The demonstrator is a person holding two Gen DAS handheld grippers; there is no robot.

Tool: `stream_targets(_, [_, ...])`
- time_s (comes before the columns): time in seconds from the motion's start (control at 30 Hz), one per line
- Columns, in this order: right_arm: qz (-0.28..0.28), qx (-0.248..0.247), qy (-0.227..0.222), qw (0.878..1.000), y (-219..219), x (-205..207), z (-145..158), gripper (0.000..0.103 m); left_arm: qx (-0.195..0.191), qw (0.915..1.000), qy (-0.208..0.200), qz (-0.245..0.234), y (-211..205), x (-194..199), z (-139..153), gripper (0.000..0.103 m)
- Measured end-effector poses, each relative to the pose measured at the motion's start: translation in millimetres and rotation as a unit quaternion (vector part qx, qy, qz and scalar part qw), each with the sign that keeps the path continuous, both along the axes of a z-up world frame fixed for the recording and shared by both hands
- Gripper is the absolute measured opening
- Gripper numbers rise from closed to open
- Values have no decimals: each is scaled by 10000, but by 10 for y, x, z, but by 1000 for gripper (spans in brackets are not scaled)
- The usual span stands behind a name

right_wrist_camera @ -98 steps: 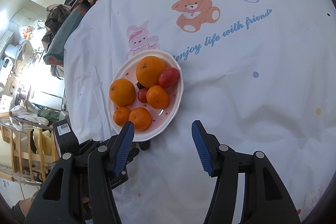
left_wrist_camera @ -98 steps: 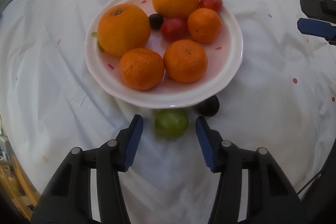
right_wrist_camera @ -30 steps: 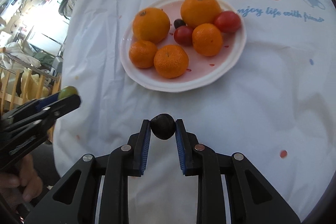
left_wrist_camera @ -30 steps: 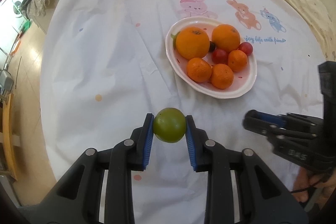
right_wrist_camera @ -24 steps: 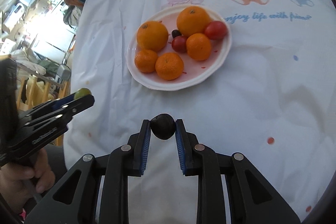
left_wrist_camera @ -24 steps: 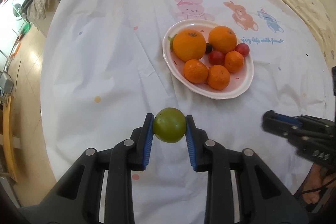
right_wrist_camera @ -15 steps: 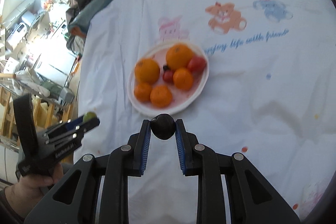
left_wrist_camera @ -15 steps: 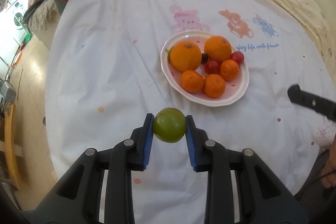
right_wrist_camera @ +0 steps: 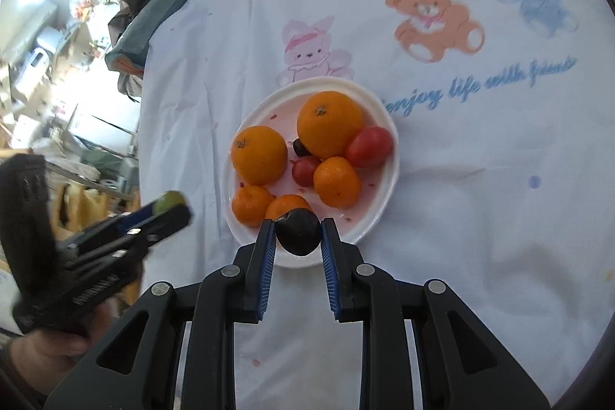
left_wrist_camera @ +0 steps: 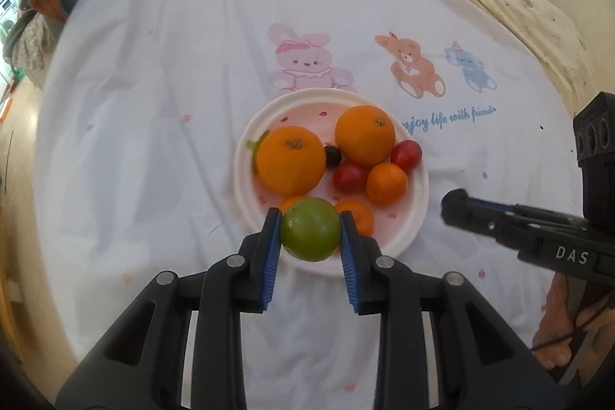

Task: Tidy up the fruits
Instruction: 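Carry both fruits over the plate and open both grippers to drop them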

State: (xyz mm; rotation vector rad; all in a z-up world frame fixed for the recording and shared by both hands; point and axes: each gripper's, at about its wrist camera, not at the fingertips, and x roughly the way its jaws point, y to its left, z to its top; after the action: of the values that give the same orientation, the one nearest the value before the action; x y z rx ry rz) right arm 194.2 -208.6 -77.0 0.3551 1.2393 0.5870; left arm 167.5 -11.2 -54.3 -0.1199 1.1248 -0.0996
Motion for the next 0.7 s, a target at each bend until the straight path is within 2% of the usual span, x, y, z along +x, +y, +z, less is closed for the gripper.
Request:
stream_targets(0.2, [-98,153,465,9988,16,103,-295,25,74,9995,143,-279,-206,185,-278,26])
stream_targets(0.5, [-329,502,756,9953,-67,153,-402,29,-27,9993,177,-336,-262,291,-393,26])
stream_targets(0.57, [-406,545,919,9934,-95,172,-441,35,-43,9993,164,-340,-264,299,-385,26])
stream_targets(0.6, [-465,544,938,9930,-116,177,-440,42,-64,9994,155,-319,-261,303,-380,26])
stream_targets(0.63, [-525,540,904,9931,-144,182,-422,48,-84,9994,150,-301,-263,309,-380,26])
stream_targets(0.7, [-686,511,713,9938,-210,180,-324,51,-88,9993,174,-329,-282,329,-400,26])
